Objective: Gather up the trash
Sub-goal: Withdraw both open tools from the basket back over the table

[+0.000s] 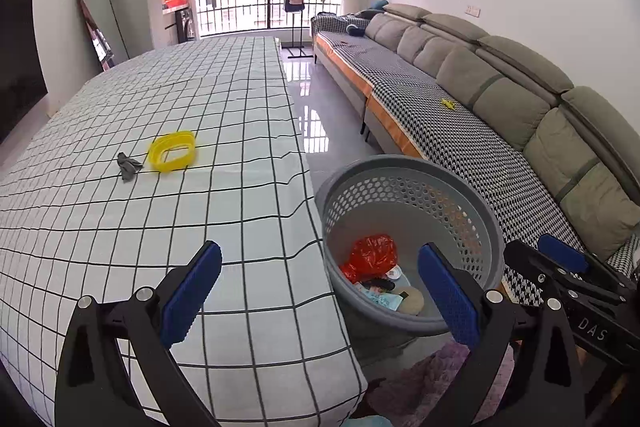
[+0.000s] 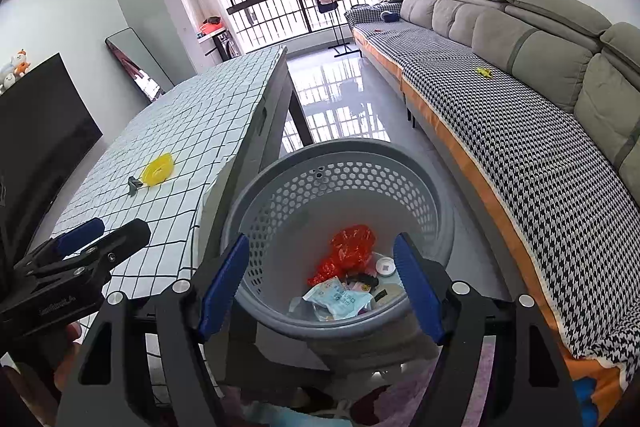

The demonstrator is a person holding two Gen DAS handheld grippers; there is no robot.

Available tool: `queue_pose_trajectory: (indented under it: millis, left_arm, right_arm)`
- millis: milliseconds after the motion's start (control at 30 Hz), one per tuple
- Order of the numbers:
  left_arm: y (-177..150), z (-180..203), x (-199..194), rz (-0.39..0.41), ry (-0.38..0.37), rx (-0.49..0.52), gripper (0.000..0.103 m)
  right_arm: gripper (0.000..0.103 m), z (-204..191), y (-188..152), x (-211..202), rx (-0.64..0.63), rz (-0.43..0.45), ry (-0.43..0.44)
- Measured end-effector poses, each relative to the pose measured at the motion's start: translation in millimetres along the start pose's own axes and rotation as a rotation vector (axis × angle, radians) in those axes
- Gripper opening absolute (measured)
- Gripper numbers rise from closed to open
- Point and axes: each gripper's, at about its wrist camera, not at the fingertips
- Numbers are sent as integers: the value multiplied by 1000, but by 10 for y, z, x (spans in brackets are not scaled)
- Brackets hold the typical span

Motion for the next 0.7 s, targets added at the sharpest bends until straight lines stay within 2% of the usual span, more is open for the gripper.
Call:
queue_pose_trajectory:
  millis: [433,700]
  left_arm:
    - [129,-728,-298,84,95,-82,97]
    - [178,-1171,-338,100,153,-128,97]
  right_arm:
    - [71,-691,163,139,-92,-10,90]
    - [71,-1141,236,285,-158,-25,139]
Point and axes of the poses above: each gripper's, at about its wrist camera, not at the fingertips, and x roughly the way its jaws point, z to its right, y to its top, and after that the axes turned 11 degrees about -x, right-handed
